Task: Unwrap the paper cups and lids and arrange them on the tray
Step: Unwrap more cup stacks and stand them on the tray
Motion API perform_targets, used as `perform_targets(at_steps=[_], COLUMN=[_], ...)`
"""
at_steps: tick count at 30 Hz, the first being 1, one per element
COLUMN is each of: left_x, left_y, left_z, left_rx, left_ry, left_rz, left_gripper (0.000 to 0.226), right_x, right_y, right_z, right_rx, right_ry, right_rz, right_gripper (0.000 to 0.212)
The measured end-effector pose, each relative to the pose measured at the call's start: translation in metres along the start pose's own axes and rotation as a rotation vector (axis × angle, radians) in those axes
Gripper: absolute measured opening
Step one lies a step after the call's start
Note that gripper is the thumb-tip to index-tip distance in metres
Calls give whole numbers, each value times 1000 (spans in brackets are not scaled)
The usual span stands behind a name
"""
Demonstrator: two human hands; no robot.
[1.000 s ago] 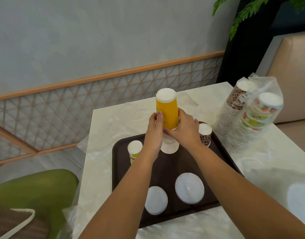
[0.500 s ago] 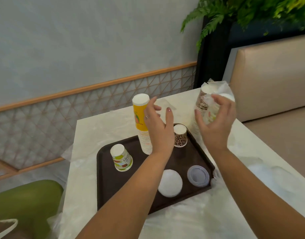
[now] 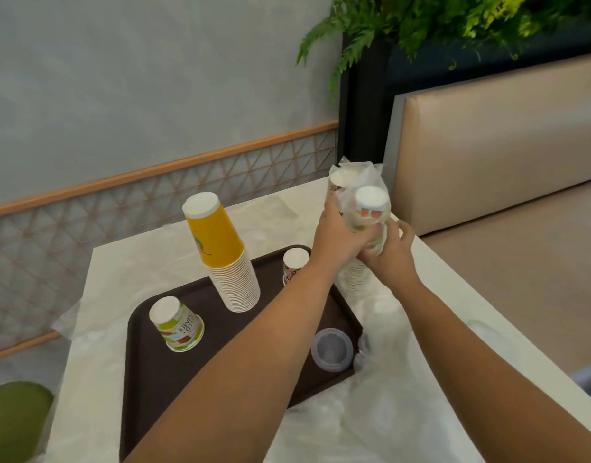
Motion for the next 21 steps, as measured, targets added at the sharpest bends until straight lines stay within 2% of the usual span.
perform_targets(at_steps=[3,7,10,17,21], left_x=[5,9,12,15,10], left_y=[16,23,27,13,-8], left_z=[-8,-16,-21,-4,11], left_rx=[-17,-91,-98,-99,-75], left_ry=[-17,-4,-5,5,38], left_rz=[-22,-87,-125,97,241], left_gripper=[82,72,75,55,72], right_x=[-14,-16,-14,-5,18], right_y=[5,9,11,17,17], right_z=[-2,-1,1,8,20], right_rx=[33,28,36,102,81], right_ry=[72,65,73,106,32], right_rz=[-22,-31,-31,-208,-393], right_gripper=[73,67,63,62,59])
Point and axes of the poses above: each hand's wrist, its own z-axis away from the middle knuckle, its own y-axis out of the palm, x = y × z, the point moved 10 cm from there along -z, towards the middle knuckle, and after that the axes turned 12 degrees about -y, right-handed, at the moved point
